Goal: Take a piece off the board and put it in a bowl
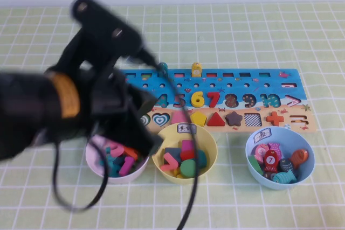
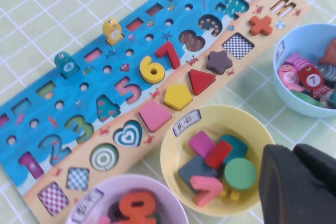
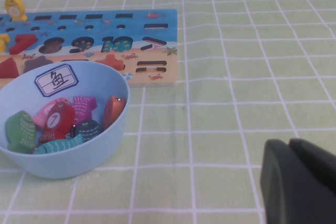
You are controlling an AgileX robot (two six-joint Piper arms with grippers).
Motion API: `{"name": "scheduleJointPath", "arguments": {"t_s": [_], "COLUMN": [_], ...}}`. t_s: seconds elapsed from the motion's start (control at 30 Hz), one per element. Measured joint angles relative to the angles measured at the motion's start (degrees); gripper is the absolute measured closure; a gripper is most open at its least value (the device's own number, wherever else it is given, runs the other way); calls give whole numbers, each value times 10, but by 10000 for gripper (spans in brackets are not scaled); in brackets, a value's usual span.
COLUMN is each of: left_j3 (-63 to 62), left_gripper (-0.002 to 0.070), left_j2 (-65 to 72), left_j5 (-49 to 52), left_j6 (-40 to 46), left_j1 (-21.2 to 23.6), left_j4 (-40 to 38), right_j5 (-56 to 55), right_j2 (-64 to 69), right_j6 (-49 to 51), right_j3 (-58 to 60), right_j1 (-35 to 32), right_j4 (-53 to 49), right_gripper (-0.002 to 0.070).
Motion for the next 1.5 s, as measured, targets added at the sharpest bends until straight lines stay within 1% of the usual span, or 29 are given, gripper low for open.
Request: {"name": "scheduleJointPath", "arguments": {"t_s": [0.13, 0.23, 0.33, 0.4, 0.5, 0.53, 0.63, 0.7, 0.83, 1.2, 1.33, 1.43, 1.5], "left_j3": [118, 188, 224, 238, 250, 255, 260, 262, 263, 263, 281, 314, 340], "left_gripper": [675, 675, 676, 676, 676, 676, 676, 676, 676, 676, 676, 676, 676], "left_j2": [-92, -156, -216, -258, -311, -332, -368, -383, -392, -400, -420, -445, -470], "left_j5": [-75, -120, -134, -131, -118, -111, -88, -67, -30, 59, 63, 43, 21], "left_j6": [-40, -51, -65, -89, -149, -183, -260, -301, -326, -330, -330, -330, -330], "left_j1": [0, 0, 0, 0, 0, 0, 0, 0, 0, 0, 0, 17, 49], "left_j4": [16, 21, 41, 76, 150, 192, 275, 297, 309, 339, 344, 341, 327], "right_j5": [0, 0, 0, 0, 0, 0, 0, 0, 1, 1, 1, 2, 2], "right_j2": [0, 0, 0, 0, 0, 0, -1, -1, -3, -3, -3, -3, -3], "right_j6": [0, 0, 0, 0, 0, 0, 0, 0, 0, 0, 0, 0, 0], "right_j3": [0, 0, 0, 0, 0, 0, 0, 0, 0, 0, 0, 0, 0], "right_j1": [0, 0, 0, 0, 0, 0, 0, 0, 0, 0, 0, 0, 0], "right_j4": [1, 1, 1, 1, 1, 1, 1, 1, 1, 1, 1, 1, 1], "right_gripper": [694, 694, 694, 694, 694, 694, 694, 694, 694, 694, 694, 694, 694]}}
